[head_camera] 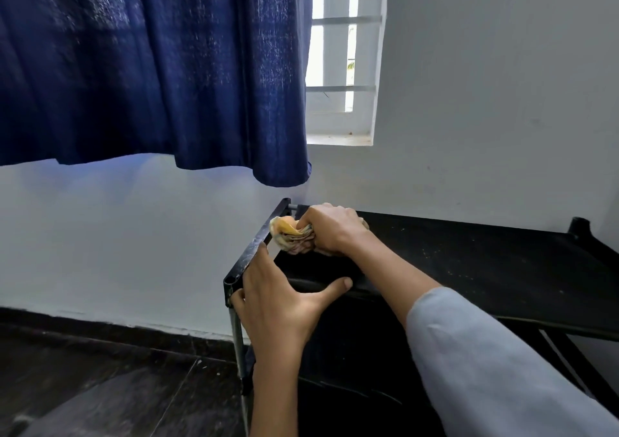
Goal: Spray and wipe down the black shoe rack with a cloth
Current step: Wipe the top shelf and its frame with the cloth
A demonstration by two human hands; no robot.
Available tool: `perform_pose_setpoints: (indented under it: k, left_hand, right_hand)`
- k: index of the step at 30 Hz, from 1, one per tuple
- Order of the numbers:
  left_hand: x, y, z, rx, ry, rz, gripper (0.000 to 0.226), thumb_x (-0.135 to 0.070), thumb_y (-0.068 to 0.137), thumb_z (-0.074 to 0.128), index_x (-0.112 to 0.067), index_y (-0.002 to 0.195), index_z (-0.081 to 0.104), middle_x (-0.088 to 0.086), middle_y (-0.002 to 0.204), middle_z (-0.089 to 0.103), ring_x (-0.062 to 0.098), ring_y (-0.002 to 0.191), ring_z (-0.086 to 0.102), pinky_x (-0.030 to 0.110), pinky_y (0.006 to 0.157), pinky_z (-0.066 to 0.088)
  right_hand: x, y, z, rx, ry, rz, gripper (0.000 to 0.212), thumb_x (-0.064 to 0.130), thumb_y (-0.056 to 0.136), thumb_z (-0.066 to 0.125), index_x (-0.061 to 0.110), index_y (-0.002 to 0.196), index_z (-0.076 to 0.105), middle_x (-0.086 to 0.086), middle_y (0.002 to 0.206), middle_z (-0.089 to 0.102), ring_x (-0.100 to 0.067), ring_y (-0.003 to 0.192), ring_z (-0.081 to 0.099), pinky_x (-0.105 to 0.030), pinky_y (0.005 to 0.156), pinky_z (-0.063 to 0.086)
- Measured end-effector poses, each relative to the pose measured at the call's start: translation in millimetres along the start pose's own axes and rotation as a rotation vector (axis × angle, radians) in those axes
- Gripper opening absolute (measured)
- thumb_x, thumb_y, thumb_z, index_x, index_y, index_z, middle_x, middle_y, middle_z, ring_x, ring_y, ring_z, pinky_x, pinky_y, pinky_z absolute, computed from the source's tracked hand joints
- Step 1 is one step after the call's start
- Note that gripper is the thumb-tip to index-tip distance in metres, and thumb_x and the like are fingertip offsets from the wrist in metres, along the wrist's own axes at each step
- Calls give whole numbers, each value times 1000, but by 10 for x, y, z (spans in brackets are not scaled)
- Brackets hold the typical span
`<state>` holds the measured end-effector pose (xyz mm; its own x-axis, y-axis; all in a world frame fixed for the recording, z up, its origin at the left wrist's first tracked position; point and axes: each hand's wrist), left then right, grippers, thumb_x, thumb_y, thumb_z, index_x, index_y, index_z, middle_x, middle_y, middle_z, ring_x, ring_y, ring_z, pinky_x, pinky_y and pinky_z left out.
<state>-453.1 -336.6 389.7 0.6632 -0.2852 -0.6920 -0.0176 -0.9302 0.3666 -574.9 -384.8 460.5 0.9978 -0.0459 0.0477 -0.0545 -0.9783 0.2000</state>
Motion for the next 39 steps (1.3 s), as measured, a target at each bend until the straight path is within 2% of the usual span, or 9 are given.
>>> perform_pose_setpoints:
  k: [3,7,10,15,21,25,29,36,39]
  left_hand:
    - [26,10,15,11,-19,15,131,-86,43,59,-20,147,13,2,152,27,20,140,23,43,112,23]
    - [97,8,66,20,-220,94,136,-90,37,54,-22,147,12,0,150,26,18,139,19,44,111,32]
    - [108,-5,83,3,-279,96,143,-89,35,58,-23,150,4,-4,154,15,16,142,12,44,111,30]
    - [155,-15,133,-54,-136,150,139,-100,39,35,-19,149,11,0,153,21,19,139,20,44,107,37]
    - [162,-46,160,-42,56,133,124,-96,48,14,-22,147,10,-2,155,15,19,142,16,39,110,25]
    - [159,-37,166,-85,89,173,108,-94,51,22,-27,135,32,-7,136,39,13,127,34,32,97,33]
    - [189,-21,197,-88,59,168,105,-93,52,31,-26,133,37,-7,132,44,15,125,39,33,97,35]
    - [192,-25,183,-2,-223,119,119,-90,46,44,-31,144,14,-10,146,23,11,136,14,38,111,21]
    - [190,-33,174,-22,-262,119,123,-89,45,48,-32,147,8,-9,150,20,10,138,10,42,112,21]
  right_hand:
    - [90,70,30,12,-49,4,38,27,94,57,20,131,52,-8,123,58,-29,108,58,-32,76,36]
    - [206,-28,-161,197,-78,-109,33,27,90,61,25,124,59,2,86,56,-15,70,53,-25,56,34]
    - [246,-156,-265,259,-51,-210,28,35,88,61,28,116,63,7,75,51,-10,62,48,-25,51,35]
    - [208,-273,-204,256,60,-225,24,36,89,60,29,112,63,6,89,53,-15,76,54,-25,56,38]
    - [106,-160,-41,123,-11,-202,34,30,90,60,24,124,58,6,98,43,-14,84,49,-28,66,34]
    - [-7,124,88,16,-66,-88,35,29,91,58,19,125,57,-3,105,51,-23,95,57,-32,69,33]
    - [-20,321,145,-43,-97,6,37,31,93,54,21,128,56,-5,121,53,-29,110,56,-35,80,38]
    - [99,-46,-142,265,-158,-193,36,25,89,57,26,125,57,2,98,51,-18,81,50,-27,60,35]
    - [-12,-346,-327,368,-125,-310,31,22,87,60,25,118,57,3,102,49,-19,87,52,-33,73,46]
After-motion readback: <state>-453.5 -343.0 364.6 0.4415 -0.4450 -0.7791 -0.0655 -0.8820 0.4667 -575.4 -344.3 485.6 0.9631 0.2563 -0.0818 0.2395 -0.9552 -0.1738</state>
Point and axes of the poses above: each hand's wrist, its own y-axis towards the middle knuckle, its own z-axis out of the palm, x = y × z
